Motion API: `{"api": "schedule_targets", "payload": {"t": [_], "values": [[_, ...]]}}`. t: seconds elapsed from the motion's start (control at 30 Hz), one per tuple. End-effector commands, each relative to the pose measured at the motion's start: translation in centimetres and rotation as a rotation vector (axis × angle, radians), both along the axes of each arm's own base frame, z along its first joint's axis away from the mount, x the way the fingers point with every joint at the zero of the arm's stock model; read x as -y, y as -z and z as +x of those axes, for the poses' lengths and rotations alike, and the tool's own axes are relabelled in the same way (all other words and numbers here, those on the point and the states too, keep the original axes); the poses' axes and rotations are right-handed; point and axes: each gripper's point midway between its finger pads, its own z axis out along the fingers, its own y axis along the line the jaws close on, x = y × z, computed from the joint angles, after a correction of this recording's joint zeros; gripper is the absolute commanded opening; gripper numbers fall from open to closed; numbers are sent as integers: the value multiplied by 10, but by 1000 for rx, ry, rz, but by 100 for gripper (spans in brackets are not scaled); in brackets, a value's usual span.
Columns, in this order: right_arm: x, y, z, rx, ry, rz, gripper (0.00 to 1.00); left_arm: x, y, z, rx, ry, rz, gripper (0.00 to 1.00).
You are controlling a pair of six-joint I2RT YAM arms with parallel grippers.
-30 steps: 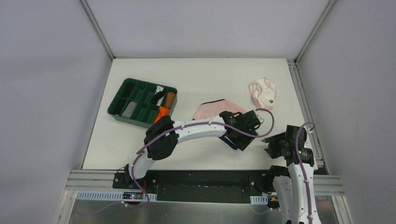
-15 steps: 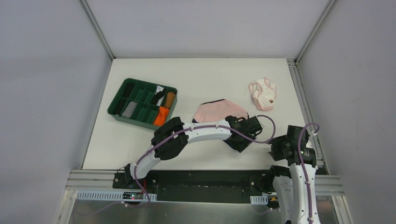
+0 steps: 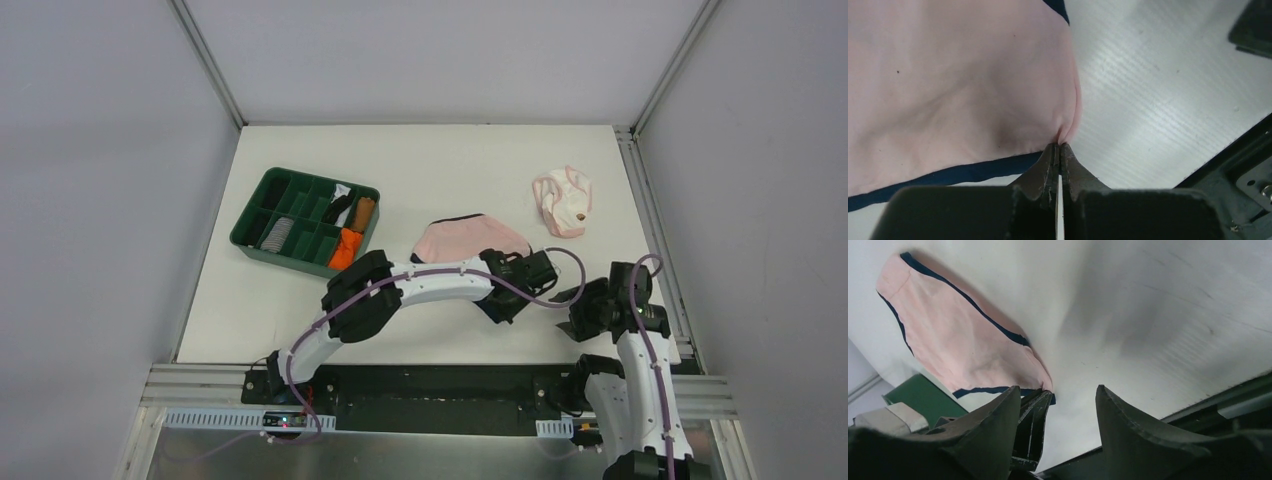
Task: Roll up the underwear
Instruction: Flatten out the underwear at the center of the board.
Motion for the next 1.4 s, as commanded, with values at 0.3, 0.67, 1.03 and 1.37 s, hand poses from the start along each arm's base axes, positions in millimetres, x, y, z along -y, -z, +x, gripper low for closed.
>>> {"api": "schedule_targets", "payload": {"t": [0.3,0.67,1.03,1.37], "values": [[-57,16,13,93,-200,303,52,-30,-43,-17,-121,-106,-110,0],[-34,-18,20,192,-110,156,60,-31,-115,27,-276,-277,-339,0],[-62,-36,21,274,-223,303,70,-25,-171,89,-377,-425,-526,0],[-41,-20,24,239,-125,195,71,25,-281,110,-409,-338,-785,0]]}}
